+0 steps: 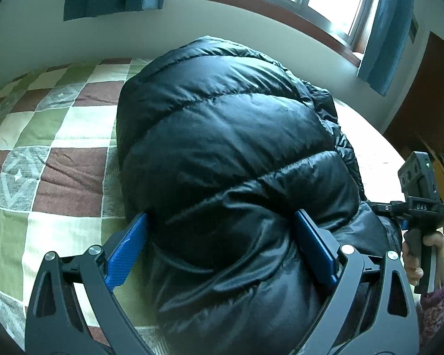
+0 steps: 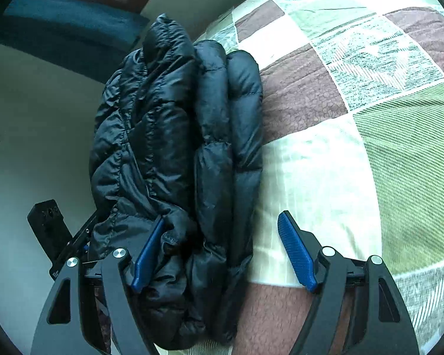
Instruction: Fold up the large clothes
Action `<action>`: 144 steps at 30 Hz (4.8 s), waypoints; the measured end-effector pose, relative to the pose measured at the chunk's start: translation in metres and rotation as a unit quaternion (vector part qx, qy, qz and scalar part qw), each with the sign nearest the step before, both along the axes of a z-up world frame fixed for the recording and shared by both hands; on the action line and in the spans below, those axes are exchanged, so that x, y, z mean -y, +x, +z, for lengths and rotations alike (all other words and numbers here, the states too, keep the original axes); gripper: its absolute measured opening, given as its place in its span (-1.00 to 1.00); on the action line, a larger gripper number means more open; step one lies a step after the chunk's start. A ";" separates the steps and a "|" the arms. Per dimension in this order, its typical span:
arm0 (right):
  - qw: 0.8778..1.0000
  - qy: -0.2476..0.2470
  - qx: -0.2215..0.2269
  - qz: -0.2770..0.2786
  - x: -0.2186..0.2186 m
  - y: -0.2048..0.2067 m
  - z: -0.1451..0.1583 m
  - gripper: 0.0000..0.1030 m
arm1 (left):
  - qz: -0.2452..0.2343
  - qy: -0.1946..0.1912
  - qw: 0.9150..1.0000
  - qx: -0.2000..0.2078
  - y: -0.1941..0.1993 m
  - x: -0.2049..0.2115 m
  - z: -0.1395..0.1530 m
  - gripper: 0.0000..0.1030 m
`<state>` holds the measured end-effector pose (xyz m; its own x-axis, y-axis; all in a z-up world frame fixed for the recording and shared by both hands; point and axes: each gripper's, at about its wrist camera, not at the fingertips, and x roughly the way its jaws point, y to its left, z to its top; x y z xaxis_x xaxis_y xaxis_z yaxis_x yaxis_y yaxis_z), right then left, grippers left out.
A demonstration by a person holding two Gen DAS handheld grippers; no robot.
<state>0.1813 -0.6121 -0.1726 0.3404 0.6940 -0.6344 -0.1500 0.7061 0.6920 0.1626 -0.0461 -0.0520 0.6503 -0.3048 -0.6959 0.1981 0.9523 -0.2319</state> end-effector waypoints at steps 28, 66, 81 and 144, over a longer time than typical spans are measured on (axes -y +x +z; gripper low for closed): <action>0.998 -0.032 0.031 -0.043 0.011 -0.020 0.019 0.54 | 0.022 0.003 1.000 0.003 -0.014 -0.004 0.009 0.86; 0.961 -0.190 0.180 -0.088 -0.023 -0.133 0.102 0.55 | 0.146 0.072 0.984 0.069 -0.141 -0.027 0.057 0.88; 0.930 -0.280 0.214 -0.109 -0.049 -0.151 0.112 0.66 | 0.179 0.103 0.975 0.081 -0.156 -0.019 0.057 0.95; 0.892 -0.353 0.255 -0.120 -0.066 -0.159 0.117 0.66 | 0.208 0.103 0.965 0.124 -0.161 -0.026 0.057 0.95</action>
